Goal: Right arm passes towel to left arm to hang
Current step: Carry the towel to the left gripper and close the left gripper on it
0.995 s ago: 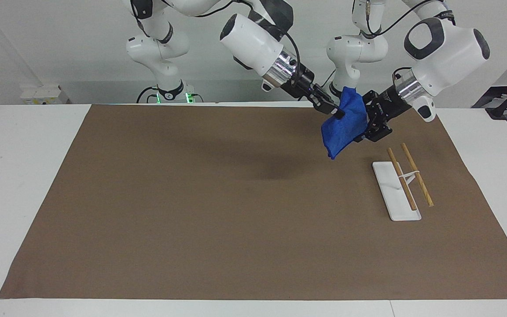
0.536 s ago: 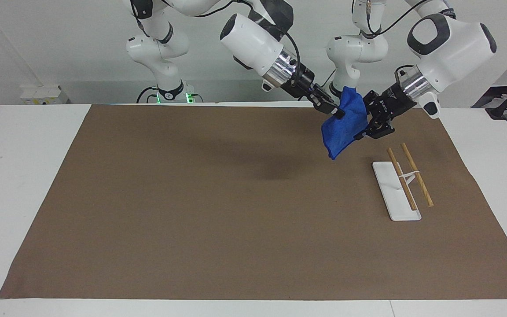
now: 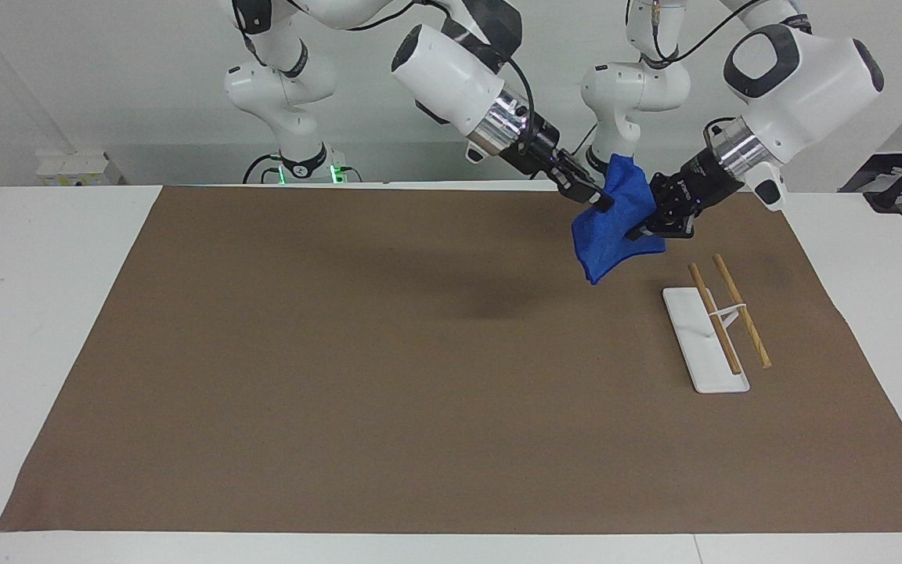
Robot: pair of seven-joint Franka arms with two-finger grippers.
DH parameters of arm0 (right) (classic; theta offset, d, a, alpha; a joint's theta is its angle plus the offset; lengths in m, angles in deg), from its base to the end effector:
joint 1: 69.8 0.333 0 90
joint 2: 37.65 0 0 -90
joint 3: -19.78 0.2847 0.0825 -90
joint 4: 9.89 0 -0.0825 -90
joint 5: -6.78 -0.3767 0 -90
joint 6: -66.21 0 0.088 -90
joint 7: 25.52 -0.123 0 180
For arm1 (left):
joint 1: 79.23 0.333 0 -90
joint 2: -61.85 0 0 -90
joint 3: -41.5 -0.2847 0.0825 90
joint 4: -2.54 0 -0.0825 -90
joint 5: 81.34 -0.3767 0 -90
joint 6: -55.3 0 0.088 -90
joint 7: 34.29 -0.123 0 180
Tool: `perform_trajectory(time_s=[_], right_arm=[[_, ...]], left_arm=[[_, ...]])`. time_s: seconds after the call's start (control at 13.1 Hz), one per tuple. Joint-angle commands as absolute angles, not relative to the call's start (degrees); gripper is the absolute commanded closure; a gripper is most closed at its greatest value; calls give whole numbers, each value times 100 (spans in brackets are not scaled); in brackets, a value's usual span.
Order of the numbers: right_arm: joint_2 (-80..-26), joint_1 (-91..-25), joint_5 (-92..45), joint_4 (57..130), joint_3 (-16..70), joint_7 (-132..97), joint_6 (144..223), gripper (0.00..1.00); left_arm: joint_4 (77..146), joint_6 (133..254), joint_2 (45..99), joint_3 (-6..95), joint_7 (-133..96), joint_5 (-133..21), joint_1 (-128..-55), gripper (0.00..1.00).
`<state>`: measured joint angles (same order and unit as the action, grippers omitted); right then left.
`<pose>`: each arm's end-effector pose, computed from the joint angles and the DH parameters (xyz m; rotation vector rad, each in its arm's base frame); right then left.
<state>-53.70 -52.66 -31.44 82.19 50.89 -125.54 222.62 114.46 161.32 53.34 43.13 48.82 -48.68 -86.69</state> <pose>0.4998 0.4669 0.5439 -1.5760 1.4524 0.4576 0.5073 -0.1331 0.5150 2.0192 1.7721 -0.5002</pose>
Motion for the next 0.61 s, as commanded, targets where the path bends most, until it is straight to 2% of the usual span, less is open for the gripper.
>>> perform_trajectory(time_s=[0.0,0.08,0.15,0.23,0.31,0.54], right_arm=[[-5461,-5266,-3207,8098,5142,-12580,22344,99],[-5461,-5266,-3207,8098,5142,-12580,22327,92],[-5461,-5275,-3216,8098,5142,-12580,22283,69],[-5452,-5275,-3207,8098,5142,-12563,22283,32],[-5443,-5266,-3155,8098,5142,-12536,22283,0],[-5435,-5301,-3110,8142,5116,-12134,22222,0]], left_arm=[[11486,16253,5315,4273,4745,-4988,-8740,100],[11478,16253,5315,4273,4736,-4988,-8740,100],[11477,16253,5315,4273,4736,-4997,-8740,100],[11477,16262,5315,4273,4727,-4997,-8740,100],[11477,16253,5315,4273,4718,-4997,-8740,100],[11416,16314,5350,4273,4264,-4997,-8740,100]])
